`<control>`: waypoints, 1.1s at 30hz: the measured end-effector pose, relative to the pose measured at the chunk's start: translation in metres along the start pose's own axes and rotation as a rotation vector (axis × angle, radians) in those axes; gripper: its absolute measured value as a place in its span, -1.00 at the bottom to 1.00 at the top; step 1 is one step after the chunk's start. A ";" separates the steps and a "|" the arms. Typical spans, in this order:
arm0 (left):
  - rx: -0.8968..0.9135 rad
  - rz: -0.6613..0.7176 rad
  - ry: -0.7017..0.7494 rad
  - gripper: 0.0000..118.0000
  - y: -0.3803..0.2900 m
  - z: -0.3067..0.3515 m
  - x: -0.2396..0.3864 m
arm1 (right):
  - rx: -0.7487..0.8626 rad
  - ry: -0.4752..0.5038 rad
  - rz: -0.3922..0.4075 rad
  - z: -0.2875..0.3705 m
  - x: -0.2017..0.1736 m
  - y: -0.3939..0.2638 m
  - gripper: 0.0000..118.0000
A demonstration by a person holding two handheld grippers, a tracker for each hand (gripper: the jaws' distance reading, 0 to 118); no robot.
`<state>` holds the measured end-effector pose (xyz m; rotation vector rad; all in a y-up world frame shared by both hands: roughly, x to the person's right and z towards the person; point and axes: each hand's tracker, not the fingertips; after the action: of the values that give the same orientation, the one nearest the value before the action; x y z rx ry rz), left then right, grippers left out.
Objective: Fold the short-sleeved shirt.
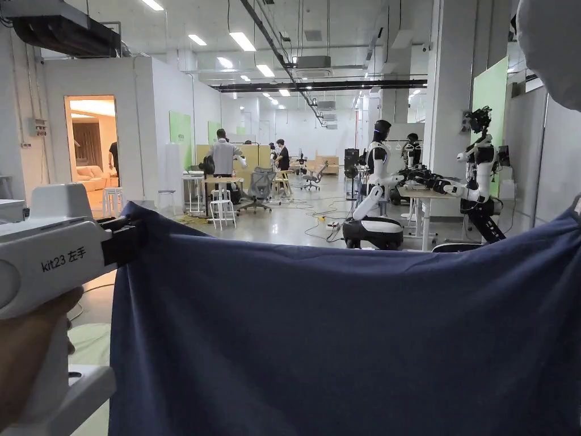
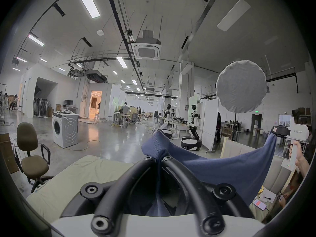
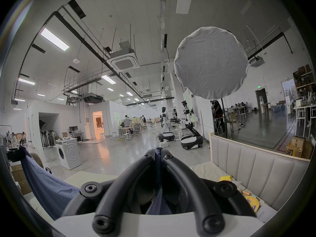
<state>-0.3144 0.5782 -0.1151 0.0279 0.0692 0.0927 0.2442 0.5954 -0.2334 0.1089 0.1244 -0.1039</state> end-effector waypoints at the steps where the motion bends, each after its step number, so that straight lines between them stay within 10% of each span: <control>1: 0.002 0.005 -0.001 -0.94 -0.001 -0.004 0.000 | -0.001 -0.002 0.001 -0.004 -0.001 -0.001 -0.91; 33: -0.101 -0.010 0.141 -0.94 -0.067 -0.234 -0.009 | -0.023 -0.110 0.131 -0.220 -0.044 -0.028 -0.91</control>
<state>-0.3342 0.5168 -0.3501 -0.0801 0.2056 0.0881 0.1718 0.5969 -0.4475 0.0883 0.0085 0.0222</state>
